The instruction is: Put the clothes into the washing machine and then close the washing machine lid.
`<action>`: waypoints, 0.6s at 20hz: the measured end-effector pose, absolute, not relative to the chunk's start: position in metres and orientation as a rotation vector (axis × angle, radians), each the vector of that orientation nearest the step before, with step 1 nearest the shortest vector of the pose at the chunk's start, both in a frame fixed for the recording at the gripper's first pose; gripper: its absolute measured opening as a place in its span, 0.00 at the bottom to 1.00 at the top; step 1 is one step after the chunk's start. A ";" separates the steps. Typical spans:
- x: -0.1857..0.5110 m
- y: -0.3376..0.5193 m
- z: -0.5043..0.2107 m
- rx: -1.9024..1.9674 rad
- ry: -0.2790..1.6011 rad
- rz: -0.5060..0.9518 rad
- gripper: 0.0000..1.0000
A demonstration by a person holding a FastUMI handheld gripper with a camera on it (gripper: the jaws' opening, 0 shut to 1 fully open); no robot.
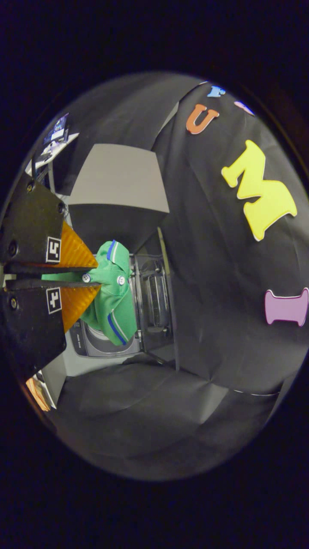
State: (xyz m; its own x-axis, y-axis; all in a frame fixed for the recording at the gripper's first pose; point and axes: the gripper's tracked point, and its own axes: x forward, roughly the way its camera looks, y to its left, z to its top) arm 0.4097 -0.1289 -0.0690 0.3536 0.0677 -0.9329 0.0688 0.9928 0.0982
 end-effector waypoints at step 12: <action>0.438 -0.149 -0.171 0.034 1.262 0.004 0.09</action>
State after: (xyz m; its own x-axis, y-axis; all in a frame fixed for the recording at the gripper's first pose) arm 0.4379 -0.1488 -0.1705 0.3042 0.0222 -0.9524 0.0154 0.9995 0.0282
